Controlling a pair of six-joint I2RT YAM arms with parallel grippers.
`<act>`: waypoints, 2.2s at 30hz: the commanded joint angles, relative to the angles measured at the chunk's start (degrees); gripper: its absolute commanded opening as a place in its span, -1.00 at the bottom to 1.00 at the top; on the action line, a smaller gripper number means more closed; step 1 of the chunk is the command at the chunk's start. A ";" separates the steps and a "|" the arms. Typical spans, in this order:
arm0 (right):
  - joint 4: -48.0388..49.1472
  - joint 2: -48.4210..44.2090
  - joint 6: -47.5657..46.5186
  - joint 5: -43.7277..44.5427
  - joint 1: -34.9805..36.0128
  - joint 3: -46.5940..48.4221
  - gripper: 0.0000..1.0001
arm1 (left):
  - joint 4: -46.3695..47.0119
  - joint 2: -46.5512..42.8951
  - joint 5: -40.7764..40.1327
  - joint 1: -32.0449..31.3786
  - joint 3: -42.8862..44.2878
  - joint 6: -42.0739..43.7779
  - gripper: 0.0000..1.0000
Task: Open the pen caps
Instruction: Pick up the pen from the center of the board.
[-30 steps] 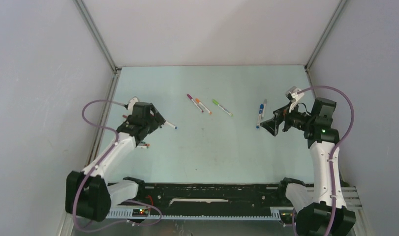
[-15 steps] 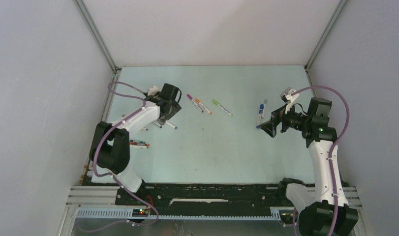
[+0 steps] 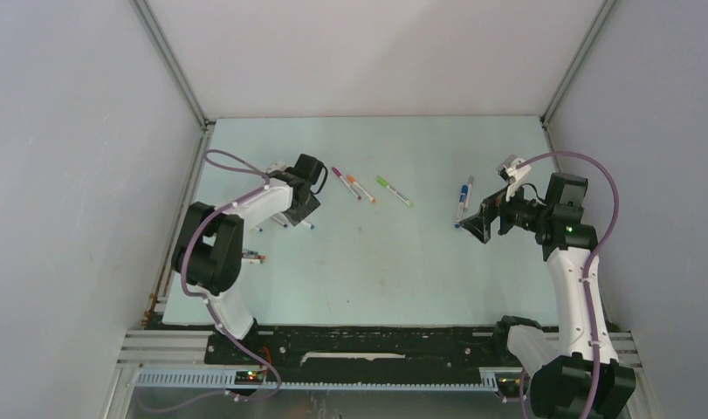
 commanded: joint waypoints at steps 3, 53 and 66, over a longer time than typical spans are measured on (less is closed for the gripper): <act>1.02 0.08 -0.40 0.82 0.39 0.21 1.00 | 0.87 1.13 -0.68 -0.40 3.38 -0.99 -0.08; 0.71 0.57 -0.06 -0.07 1.05 0.41 1.00 | 6.13 -3.49 3.30 0.02 -2.18 12.94 -0.89; 7.01 6.58 8.87 -9.10 9.29 -1.58 1.00 | 31.02 -15.24 21.05 -1.16 -19.53 20.35 -1.00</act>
